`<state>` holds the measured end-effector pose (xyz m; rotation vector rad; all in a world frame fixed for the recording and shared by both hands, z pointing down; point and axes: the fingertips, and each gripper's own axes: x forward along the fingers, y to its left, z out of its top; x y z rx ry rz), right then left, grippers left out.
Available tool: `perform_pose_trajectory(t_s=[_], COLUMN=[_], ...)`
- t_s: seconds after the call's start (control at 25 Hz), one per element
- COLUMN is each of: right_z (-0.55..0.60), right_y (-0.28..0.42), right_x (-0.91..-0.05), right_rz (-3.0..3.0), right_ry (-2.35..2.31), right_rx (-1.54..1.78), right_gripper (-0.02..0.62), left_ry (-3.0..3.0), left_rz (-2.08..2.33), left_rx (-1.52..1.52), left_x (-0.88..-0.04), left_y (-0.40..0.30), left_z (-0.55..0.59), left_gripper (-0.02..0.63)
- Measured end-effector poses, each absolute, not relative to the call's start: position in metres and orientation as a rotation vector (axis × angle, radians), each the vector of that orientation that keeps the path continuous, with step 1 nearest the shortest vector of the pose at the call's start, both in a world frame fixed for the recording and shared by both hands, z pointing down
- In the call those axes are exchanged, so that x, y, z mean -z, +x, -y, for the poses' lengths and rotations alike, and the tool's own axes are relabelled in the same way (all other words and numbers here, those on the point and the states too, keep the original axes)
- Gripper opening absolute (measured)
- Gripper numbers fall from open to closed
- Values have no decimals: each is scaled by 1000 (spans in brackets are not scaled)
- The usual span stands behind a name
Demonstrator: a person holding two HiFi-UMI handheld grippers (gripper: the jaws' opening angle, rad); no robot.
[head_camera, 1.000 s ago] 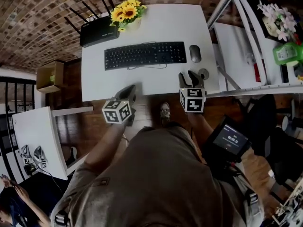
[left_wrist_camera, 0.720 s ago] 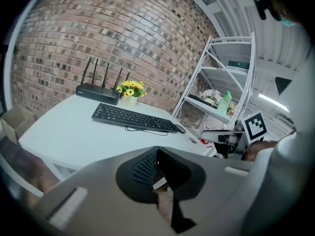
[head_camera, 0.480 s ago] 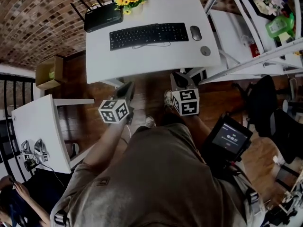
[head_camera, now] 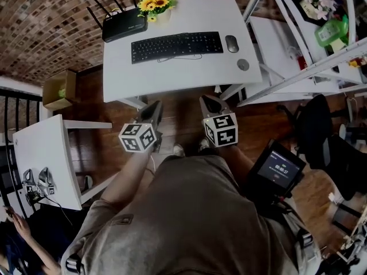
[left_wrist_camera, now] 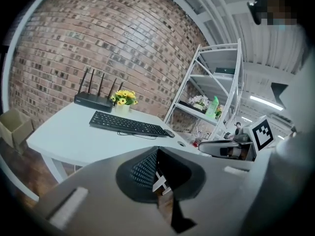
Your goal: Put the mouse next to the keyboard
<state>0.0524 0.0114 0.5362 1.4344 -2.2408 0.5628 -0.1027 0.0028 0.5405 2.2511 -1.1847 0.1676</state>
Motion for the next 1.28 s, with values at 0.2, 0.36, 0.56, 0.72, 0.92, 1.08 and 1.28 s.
perform_pose_trajectory(t_s=[0.2,0.36,0.56,0.72,0.92,1.08,1.28], right_z=[-10,-12,-18,-22,-26,-30,-33], right_y=[70,79,83,84,83,82,79], right_x=[-527,-523,-525,-524,-523,-522,-520], right_rz=[2260,2264,2265,2270,2271,2269,2269], right_ry=[1439,1436,1438,1440,1449,1451,1451], right_rx=[-567,-563,-569,-565,-567,-564,-556], right_gripper=[14,14,12,12,12,12,12], left_ry=[2276,2281,2284,2286,2289,2289,2298], left_rz=[1196,1206,1209,1209,1202,1198,1193], left_rx=[-152,-156,-168,-171,-175,-176,-173], left_x=[-526,-520,-519,-519,-519,-519,-516], left_y=[-81,-74,-71,-69,-70,-72,-73], left_z=[-5,-8,-15,-19,-25,-28,-29], left_gripper=[2,2,2,2,2,2,2])
